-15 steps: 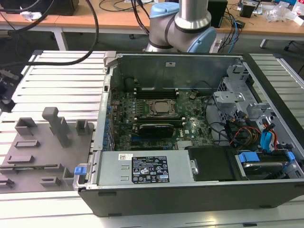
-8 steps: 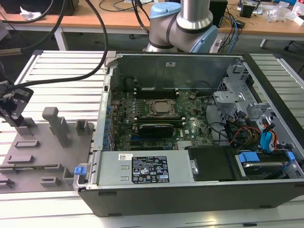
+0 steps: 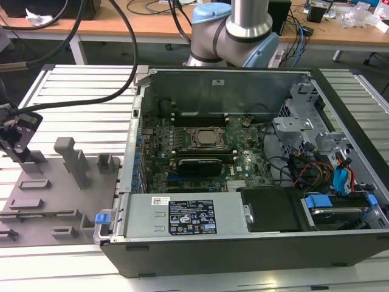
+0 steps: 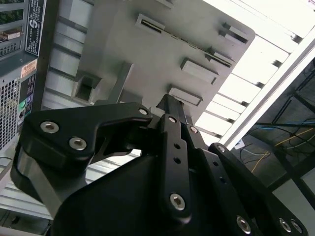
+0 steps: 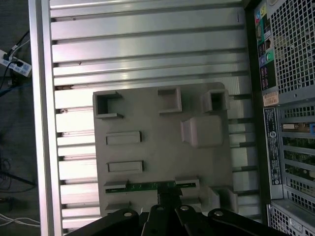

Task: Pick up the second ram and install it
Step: 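Reach for the second ram, then pick up the second ram and move it above second insertion slot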

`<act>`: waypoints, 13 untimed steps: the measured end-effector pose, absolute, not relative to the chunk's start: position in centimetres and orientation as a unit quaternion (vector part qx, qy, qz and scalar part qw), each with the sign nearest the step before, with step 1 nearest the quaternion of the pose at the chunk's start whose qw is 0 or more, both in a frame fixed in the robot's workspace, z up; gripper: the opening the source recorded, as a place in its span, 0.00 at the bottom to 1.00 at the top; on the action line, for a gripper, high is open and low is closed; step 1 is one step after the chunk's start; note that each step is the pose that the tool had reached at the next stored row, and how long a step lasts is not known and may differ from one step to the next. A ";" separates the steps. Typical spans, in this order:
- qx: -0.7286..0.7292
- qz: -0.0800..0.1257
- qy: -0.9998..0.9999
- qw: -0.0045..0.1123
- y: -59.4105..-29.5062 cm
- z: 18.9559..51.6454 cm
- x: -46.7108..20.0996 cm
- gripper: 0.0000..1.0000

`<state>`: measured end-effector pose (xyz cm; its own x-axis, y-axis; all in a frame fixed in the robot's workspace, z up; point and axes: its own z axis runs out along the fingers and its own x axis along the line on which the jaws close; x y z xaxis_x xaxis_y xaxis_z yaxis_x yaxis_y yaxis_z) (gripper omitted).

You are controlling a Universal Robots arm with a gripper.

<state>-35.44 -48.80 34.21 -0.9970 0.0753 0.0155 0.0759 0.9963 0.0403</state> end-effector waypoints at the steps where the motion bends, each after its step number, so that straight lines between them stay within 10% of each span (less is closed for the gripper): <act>1: -0.038 -0.020 -0.999 0.007 -48.8 34.2 -35.4 0.11; 13: 0.038 -0.020 -0.999 0.009 -48.8 34.2 -35.4 0.11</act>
<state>-35.44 -48.82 34.21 -0.9969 -0.0766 0.0155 -0.0759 0.9963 0.0401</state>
